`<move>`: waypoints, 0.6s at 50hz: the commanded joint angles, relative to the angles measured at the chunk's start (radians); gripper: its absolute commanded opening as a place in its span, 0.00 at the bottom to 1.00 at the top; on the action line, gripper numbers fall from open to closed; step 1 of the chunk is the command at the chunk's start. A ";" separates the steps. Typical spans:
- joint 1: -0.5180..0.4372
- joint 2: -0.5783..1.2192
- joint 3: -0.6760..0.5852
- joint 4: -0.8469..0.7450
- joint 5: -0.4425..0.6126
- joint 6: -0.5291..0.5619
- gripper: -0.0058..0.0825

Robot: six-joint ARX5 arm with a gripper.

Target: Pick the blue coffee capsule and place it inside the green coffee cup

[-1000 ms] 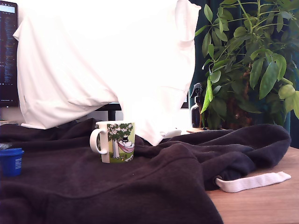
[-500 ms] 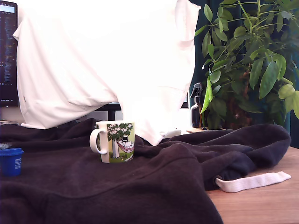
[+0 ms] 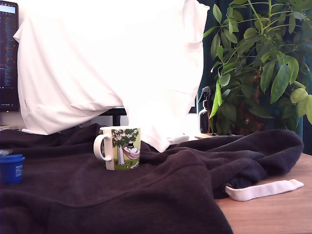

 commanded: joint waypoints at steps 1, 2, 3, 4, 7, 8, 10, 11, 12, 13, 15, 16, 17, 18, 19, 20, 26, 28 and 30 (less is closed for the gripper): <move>-0.005 0.050 -0.032 0.041 -0.009 0.024 0.96; -0.005 0.066 -0.032 0.055 -0.013 0.029 0.96; -0.005 0.083 -0.032 0.068 -0.015 0.033 0.96; -0.005 0.100 -0.032 0.083 -0.017 0.038 0.96; -0.005 0.159 -0.032 0.123 -0.018 0.049 0.96; -0.005 0.180 -0.032 0.138 -0.019 0.051 0.96; -0.005 0.227 -0.032 0.169 -0.019 0.060 0.96; -0.005 0.249 -0.032 0.185 -0.018 0.064 0.96; -0.005 0.273 -0.032 0.205 -0.018 0.067 0.96; -0.005 0.298 -0.032 0.222 -0.018 0.069 0.96; -0.005 0.343 -0.032 0.256 -0.017 0.073 0.96; -0.005 0.370 -0.032 0.275 -0.017 0.074 0.96; -0.005 0.394 -0.032 0.293 -0.017 0.074 0.96; -0.005 0.420 -0.032 0.311 -0.018 0.075 0.96; -0.005 0.449 -0.032 0.331 -0.018 0.075 0.96; -0.005 0.473 -0.032 0.350 -0.018 0.076 0.96; -0.005 0.626 -0.032 0.460 -0.018 0.092 0.96; -0.005 0.681 -0.032 0.504 -0.018 0.101 0.96; -0.005 0.729 -0.032 0.545 -0.018 0.104 0.96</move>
